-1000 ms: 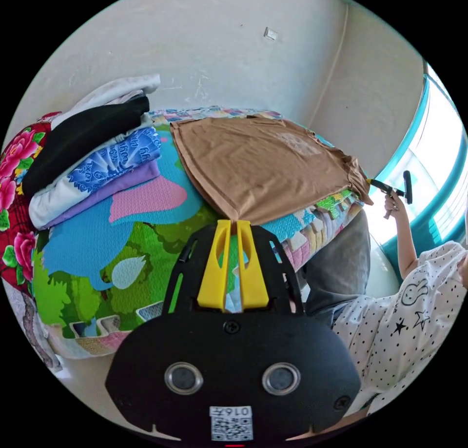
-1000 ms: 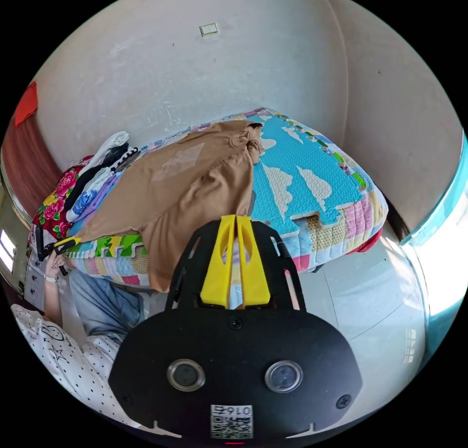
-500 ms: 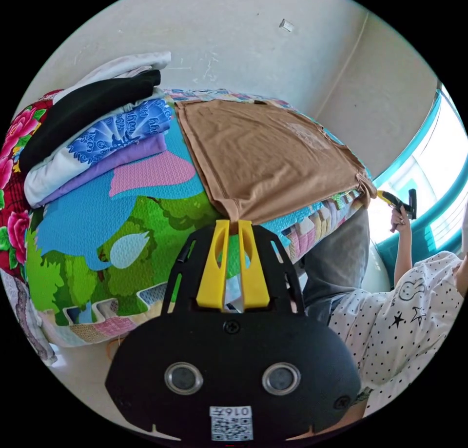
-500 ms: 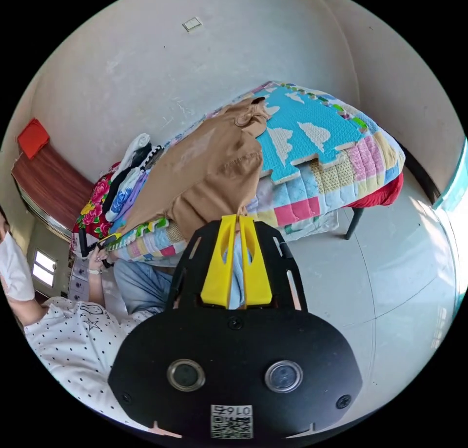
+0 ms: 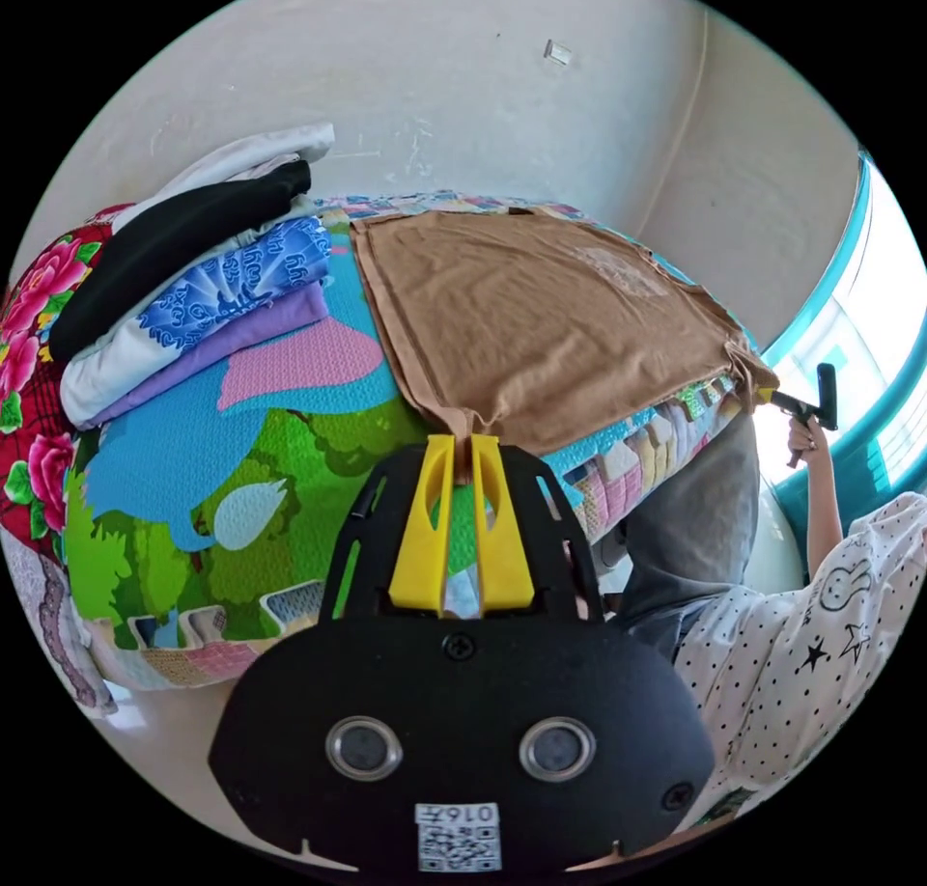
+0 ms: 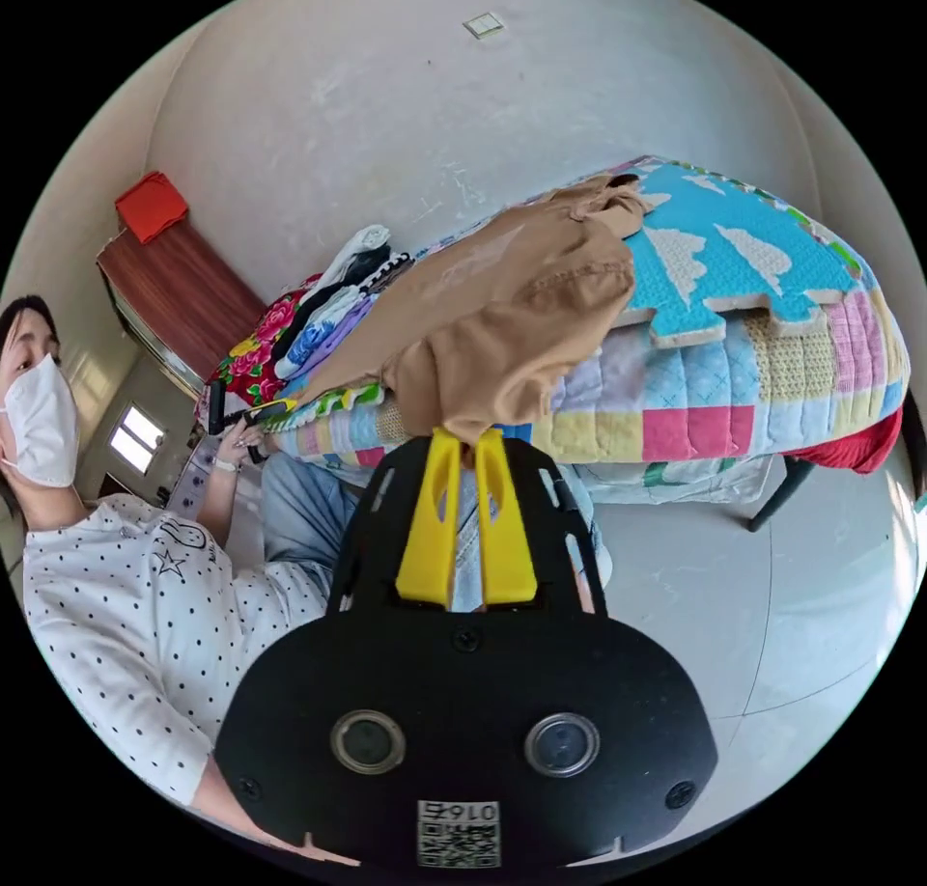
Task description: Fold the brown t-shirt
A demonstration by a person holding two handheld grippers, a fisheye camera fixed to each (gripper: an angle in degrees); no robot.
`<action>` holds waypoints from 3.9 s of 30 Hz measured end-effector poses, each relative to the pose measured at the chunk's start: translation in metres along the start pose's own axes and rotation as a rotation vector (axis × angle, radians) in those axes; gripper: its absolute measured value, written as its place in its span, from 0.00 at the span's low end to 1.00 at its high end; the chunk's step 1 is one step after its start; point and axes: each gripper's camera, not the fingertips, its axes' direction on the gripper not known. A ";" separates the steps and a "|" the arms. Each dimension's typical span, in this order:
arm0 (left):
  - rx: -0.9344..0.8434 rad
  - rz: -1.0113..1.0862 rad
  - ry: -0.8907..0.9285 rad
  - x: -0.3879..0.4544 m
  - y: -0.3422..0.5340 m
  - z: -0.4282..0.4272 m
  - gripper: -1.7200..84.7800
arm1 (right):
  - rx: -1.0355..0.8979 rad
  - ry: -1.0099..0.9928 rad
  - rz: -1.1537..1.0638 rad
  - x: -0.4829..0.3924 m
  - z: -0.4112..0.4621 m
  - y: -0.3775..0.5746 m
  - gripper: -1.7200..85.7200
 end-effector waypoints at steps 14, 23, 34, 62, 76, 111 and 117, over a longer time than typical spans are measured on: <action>-0.035 -0.037 0.122 -0.023 0.004 -0.001 0.01 | -0.255 0.103 0.209 0.027 -0.013 -0.025 0.05; -0.046 -0.016 0.082 -0.019 -0.002 0.003 0.01 | 0.271 0.220 -0.027 0.026 -0.085 -0.136 0.15; -0.033 -0.062 0.157 -0.035 0.004 0.003 0.01 | -0.016 0.037 0.361 0.194 -0.025 -0.259 0.13; -0.029 -0.070 0.139 -0.033 0.015 0.005 0.01 | -0.203 0.169 0.292 0.211 -0.008 -0.350 0.10; -0.022 -0.104 0.143 -0.034 0.018 0.011 0.01 | -0.131 0.347 0.220 0.196 0.000 -0.370 0.03; 0.007 -0.089 0.166 -0.024 0.036 0.033 0.01 | -0.151 0.071 0.239 0.117 -0.009 -0.315 0.04; 0.008 -0.094 0.174 -0.021 0.043 0.040 0.01 | -0.206 0.005 0.218 0.077 0.036 -0.330 0.06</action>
